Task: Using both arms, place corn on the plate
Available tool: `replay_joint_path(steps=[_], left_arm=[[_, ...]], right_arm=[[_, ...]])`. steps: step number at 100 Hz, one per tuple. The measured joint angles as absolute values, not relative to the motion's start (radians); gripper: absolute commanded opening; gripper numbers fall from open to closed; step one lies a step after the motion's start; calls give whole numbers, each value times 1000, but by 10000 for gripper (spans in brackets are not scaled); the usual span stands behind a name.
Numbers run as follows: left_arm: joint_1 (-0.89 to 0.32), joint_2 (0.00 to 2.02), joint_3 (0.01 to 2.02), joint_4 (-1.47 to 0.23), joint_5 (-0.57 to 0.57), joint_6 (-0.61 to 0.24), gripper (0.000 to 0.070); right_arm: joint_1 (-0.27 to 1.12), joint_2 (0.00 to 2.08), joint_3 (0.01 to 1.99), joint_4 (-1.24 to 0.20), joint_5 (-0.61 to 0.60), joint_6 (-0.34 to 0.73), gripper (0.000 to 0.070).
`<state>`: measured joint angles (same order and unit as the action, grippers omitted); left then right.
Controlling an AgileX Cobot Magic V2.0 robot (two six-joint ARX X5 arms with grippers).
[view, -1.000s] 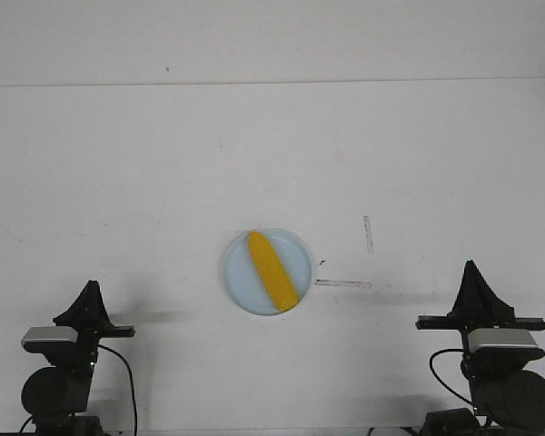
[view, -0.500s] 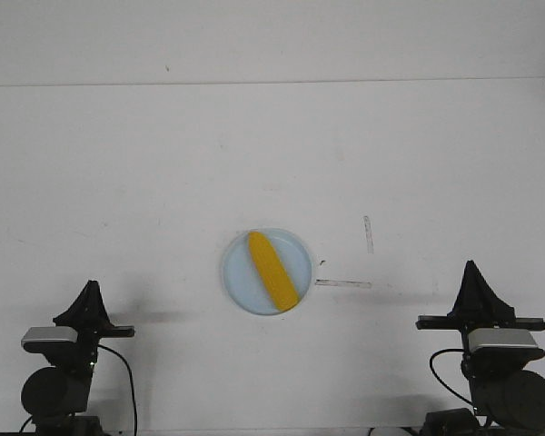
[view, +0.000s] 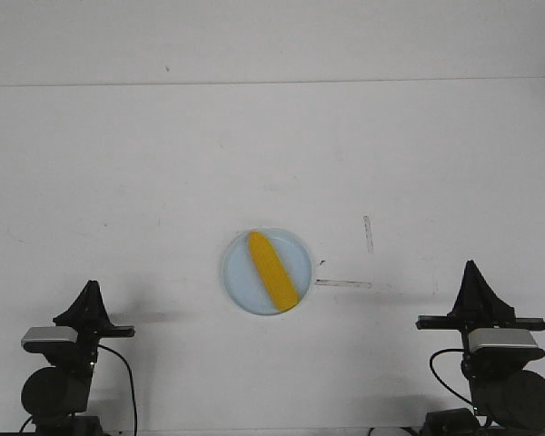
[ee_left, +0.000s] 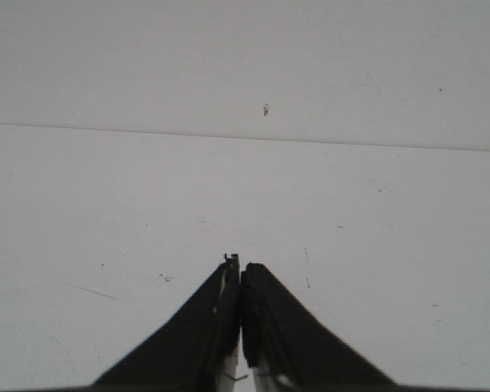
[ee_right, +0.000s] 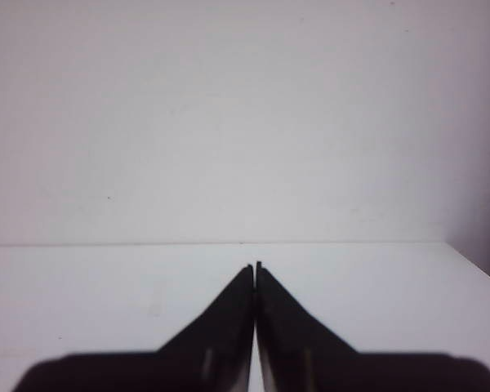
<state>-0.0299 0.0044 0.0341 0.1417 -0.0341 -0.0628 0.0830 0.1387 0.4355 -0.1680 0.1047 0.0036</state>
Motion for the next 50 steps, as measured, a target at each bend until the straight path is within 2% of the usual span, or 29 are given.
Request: replay_joint_path(steps=[15, 35, 50], left_arm=[[-30, 5, 34, 142, -34, -63, 1], [-30, 4, 34, 143, -33, -63, 1], [-30, 4, 34, 143, -31, -63, 1]], right_arm=[[58, 110, 435, -201, 125, 4, 2], [23, 40, 431, -287, 78, 2, 2], [19, 0, 372, -277, 46, -5, 2]])
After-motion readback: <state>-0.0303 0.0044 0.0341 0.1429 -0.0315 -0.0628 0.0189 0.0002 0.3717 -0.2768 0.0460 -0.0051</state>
